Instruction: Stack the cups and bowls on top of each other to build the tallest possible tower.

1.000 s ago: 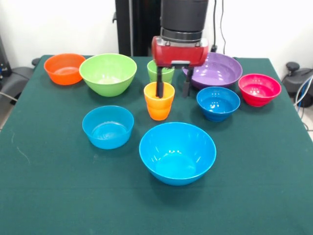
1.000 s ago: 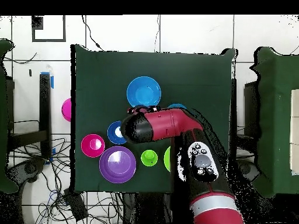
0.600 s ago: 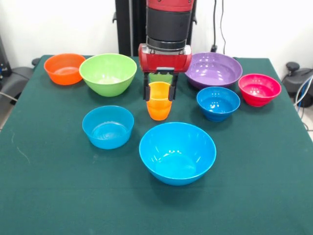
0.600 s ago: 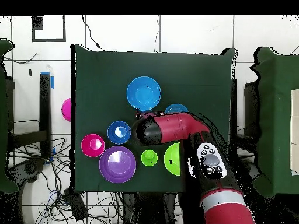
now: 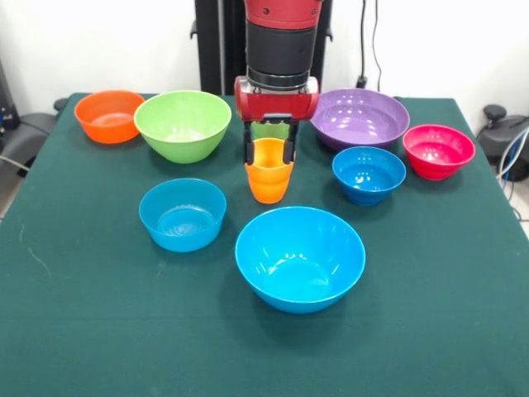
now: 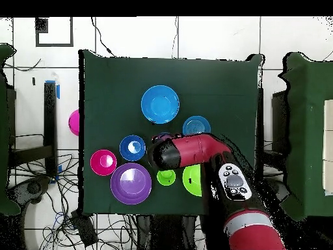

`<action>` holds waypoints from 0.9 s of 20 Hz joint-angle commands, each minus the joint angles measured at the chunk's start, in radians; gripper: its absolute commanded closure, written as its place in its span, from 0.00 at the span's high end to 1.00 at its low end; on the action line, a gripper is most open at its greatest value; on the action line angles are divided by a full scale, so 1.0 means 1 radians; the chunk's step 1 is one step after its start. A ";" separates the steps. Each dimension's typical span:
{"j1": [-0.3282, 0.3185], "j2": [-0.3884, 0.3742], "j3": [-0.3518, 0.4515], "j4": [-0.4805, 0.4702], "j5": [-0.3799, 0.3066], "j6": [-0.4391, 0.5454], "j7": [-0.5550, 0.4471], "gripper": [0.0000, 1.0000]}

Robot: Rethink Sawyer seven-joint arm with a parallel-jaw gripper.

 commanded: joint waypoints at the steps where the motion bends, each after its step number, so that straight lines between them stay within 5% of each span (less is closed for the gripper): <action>1: 0.030 0.015 0.025 0.096 -0.033 -0.044 0.061 1.00; 18: 0.039 0.113 0.009 0.081 -0.041 -0.135 0.084 1.00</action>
